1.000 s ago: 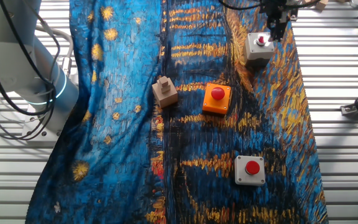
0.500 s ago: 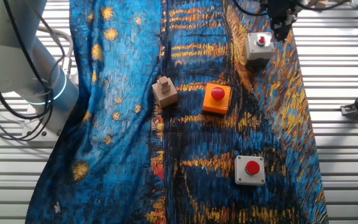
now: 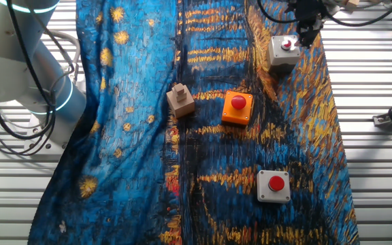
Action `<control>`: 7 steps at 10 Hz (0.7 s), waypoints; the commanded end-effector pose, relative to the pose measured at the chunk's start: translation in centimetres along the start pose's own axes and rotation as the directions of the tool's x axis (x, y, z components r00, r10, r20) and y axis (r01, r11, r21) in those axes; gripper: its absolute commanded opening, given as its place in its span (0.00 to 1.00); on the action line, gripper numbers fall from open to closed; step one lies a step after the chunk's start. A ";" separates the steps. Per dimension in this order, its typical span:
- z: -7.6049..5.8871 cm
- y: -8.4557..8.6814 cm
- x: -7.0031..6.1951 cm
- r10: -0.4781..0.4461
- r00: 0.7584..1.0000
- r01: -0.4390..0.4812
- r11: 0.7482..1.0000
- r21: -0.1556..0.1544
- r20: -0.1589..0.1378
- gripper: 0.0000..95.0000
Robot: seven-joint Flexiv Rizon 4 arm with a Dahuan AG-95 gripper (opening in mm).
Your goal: Press three buttons from left to right in sequence
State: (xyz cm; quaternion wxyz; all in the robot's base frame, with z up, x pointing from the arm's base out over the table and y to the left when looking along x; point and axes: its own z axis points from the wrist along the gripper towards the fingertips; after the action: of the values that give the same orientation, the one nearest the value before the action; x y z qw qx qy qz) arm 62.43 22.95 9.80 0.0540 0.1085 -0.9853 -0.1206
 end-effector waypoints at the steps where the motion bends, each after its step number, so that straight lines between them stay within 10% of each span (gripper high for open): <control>1: 0.0 -0.1 0.1 0.018 1.000 -0.018 1.000 0.012 0.009 1.00; 7: 0.0 -0.1 0.1 0.077 0.997 -0.077 0.997 0.011 0.012 1.00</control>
State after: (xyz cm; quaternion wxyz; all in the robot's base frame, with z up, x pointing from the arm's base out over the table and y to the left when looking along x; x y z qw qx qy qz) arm 62.28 22.83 9.86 0.0517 0.0685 -0.9898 -0.1139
